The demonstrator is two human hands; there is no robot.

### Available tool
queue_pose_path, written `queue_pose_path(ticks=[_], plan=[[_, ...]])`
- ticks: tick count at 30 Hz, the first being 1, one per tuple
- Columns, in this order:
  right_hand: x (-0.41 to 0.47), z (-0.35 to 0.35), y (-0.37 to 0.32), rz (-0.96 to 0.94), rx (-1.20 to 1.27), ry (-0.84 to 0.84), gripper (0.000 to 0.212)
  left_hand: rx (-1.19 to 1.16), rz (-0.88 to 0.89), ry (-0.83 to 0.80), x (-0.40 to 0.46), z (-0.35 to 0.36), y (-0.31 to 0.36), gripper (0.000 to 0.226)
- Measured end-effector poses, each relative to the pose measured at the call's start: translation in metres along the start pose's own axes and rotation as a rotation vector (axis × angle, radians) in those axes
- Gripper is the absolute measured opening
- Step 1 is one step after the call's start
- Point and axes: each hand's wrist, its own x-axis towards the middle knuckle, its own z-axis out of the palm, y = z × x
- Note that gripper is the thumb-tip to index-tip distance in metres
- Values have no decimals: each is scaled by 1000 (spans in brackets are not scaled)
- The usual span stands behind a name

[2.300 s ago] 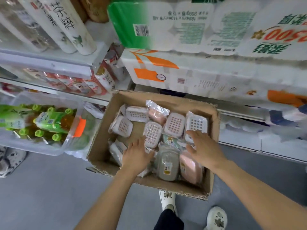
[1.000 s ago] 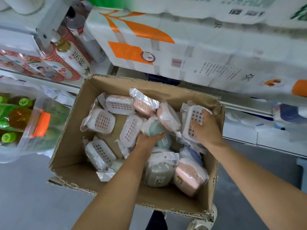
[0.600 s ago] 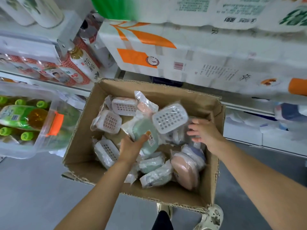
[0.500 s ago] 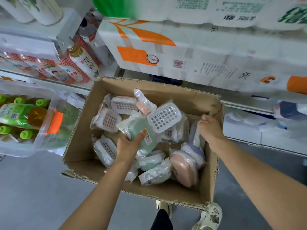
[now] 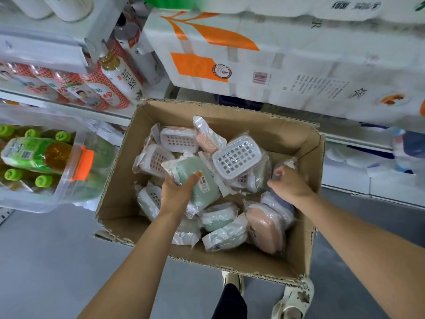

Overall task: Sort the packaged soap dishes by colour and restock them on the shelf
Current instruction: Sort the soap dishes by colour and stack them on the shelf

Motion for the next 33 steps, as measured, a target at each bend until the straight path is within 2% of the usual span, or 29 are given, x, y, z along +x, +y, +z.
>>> queue_pose_path(ticks=[3, 9, 12, 17, 19, 22, 25, 29, 33], plan=[[-9, 4, 1, -24, -150, -173, 38, -3, -23, 4, -3, -6, 0, 24], [-18, 12, -4, -104, -338, -182, 32, -55, -71, 33, -3, -22, 6, 29], [-19, 15, -4, -87, -450, -241, 40, -62, -79, 36, -8, -30, 9, 39], [-26, 18, -4, -61, -501, -283, 47, -58, -116, 10, -19, -39, 7, 31], [-33, 23, -6, -155, -548, -194, 44, -58, -139, -16, -22, -41, 5, 33], [-47, 40, -18, -449, -460, -56, 41, -86, -145, -39, -25, -44, 1, 35], [-55, 67, -37, -638, -460, -159, 39, -97, -137, -31, -26, -47, -2, 41], [-56, 94, -51, -530, -583, -255, 22, -109, -110, -12, -28, -52, -1, 31], [-57, 78, -50, -464, -322, -242, 14, -117, -89, 49, -34, -54, -1, 30]])
